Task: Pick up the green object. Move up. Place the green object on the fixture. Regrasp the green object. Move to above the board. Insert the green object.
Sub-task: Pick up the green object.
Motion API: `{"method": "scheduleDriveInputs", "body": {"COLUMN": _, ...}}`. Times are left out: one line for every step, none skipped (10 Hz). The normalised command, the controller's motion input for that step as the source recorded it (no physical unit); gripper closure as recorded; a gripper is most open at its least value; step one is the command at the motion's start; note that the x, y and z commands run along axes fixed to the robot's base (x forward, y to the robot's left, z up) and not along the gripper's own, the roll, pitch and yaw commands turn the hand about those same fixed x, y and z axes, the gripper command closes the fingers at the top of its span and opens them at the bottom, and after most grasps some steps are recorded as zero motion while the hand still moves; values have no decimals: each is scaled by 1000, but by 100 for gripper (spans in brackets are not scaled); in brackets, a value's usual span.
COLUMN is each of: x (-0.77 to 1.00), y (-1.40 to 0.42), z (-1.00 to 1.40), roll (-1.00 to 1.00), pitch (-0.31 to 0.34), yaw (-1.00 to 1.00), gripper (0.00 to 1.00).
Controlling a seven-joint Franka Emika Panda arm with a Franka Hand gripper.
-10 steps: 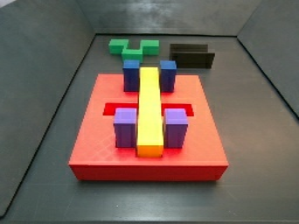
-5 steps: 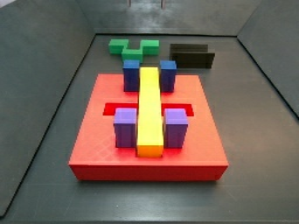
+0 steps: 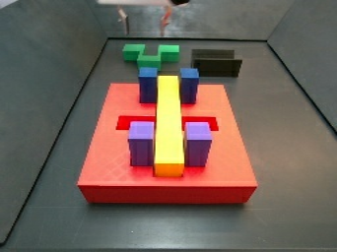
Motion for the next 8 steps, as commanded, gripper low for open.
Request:
{"method": "scheduleDriveInputs", "body": {"x": -117, "y": 214, "z": -323, "roll": -10, "pitch": -36, "yaw": -220, "gripper": 0}}
{"method": "scheduleDriveInputs", "body": {"x": 269, "y": 0, "z": -177, "roll": -39, "pitch": 0, "yaw": 0, "gripper": 0}}
{"method": "scheduleDriveInputs", "body": {"x": 494, "y": 0, "z": -114, "roll": -101, "pitch": -3, "yaw": 0, "gripper": 0}}
{"method": "scheduleDriveInputs", "body": {"x": 603, "y": 0, "z": -126, "roll": -137, "pitch": 0, "yaw": 60, "gripper": 0}}
{"method": "scheduleDriveInputs", "body": {"x": 326, "y": 86, "z": -431, "roll": -193, "pitch": -40, "yaw": 177, "gripper": 0}}
{"method": "scheduleDriveInputs", "body": {"x": 100, "y": 83, "z": -477, "roll": -174, "pitch": -27, "yaw": 380, "gripper": 0}}
{"method": "scheduleDriveInputs", "body": {"x": 51, "y": 0, "z": -477, "roll": -189, "pitch": -27, "yaw": 474, "gripper": 0}}
{"method": "scheduleDriveInputs", "body": {"x": 20, "y": 0, "z": -446, "roll": -190, "pitch": -30, "yaw": 491, "gripper": 0}}
